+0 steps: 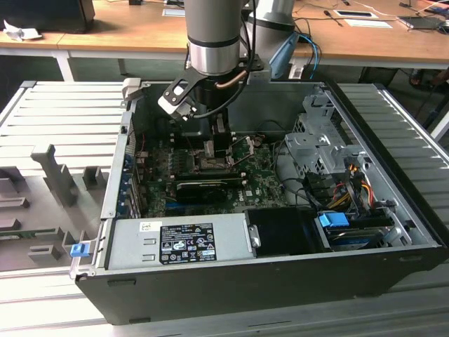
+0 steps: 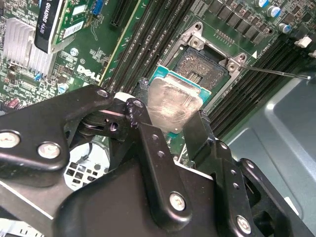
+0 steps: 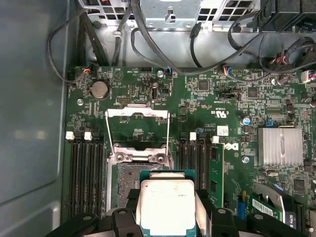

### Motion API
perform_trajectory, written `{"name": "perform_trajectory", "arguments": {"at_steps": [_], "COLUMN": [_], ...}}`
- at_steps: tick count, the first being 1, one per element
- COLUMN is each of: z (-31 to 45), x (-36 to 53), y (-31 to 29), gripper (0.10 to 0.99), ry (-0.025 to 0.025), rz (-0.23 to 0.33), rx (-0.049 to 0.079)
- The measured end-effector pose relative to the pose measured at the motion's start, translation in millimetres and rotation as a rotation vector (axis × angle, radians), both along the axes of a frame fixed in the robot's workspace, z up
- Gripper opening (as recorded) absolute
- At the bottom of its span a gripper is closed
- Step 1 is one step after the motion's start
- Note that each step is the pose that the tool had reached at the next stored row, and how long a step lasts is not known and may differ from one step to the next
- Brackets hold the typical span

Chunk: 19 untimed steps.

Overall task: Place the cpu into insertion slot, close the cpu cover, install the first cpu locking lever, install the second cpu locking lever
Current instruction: 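Place the cpu into insertion slot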

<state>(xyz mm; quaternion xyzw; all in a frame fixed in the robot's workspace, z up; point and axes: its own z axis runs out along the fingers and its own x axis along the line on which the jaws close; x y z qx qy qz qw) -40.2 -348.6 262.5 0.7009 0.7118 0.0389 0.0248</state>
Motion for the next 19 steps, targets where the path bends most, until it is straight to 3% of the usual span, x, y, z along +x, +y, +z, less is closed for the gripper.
{"name": "perform_trajectory", "arguments": {"at_steps": [10, 19], "z": [-2.5, -12.4], "x": [0.3, 0.2], "y": [2.7, 7.7], "gripper": [0.529, 0.529], "ry": [-0.0001, -0.0001], "rz": [0.0, 0.0], "rx": [0.0, 0.0]}}
